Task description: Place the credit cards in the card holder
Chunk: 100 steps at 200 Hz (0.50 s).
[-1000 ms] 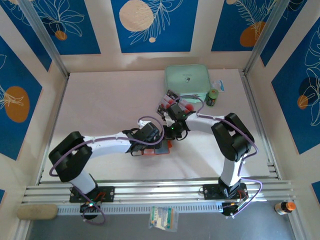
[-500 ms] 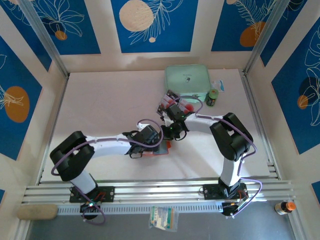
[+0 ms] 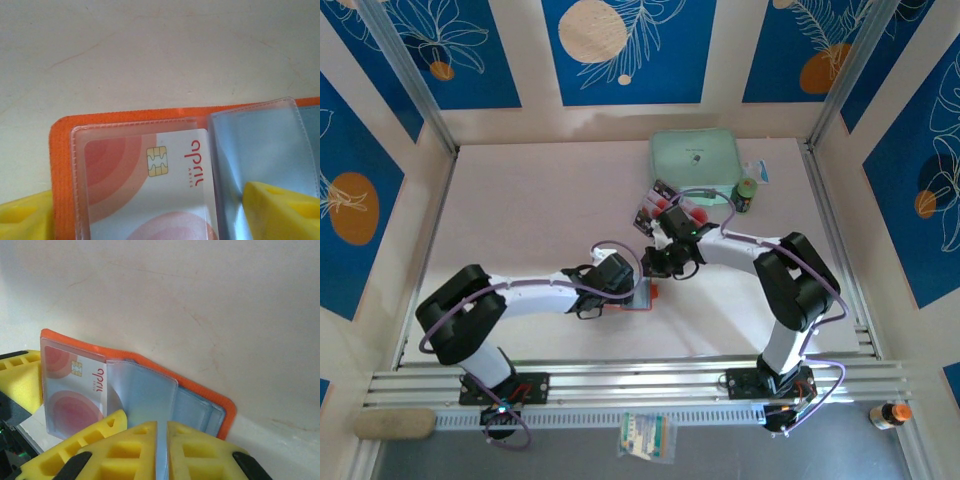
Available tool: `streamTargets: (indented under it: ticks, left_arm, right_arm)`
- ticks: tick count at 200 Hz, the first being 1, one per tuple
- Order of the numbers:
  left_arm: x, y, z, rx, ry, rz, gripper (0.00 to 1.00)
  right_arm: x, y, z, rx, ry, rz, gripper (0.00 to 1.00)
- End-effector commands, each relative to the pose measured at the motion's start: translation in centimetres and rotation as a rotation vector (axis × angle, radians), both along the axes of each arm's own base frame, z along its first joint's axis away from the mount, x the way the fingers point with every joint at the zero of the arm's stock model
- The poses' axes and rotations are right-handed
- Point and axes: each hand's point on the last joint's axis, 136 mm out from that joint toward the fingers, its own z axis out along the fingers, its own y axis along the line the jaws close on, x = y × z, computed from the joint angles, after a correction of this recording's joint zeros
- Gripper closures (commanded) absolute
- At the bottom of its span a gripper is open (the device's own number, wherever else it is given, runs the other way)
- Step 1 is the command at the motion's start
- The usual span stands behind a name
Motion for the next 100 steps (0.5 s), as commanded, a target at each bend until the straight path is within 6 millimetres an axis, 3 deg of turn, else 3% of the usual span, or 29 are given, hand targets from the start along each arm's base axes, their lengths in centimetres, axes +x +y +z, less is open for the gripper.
streamTargets:
  ticks: [1,37,100]
  left_arm:
    - [-0.61,-0.12,0.0,-0.014,0.005,-0.018,0.16]
    - [-0.26,-0.28,0.97,-0.021,-0.019,-0.026,0.15]
    - [-0.6,-0.05,0.07,-0.018,-0.007,-0.026,0.24]
  right_arm:
    - [-1.01,0.08,0.04,0.016,0.027,-0.001,0.88]
    - [-0.92,-0.11,-0.34,0.001,0.031,-0.005,0.9]
    - [-0.95,0.3,-0.69,0.01,0.053,-0.002,0.83]
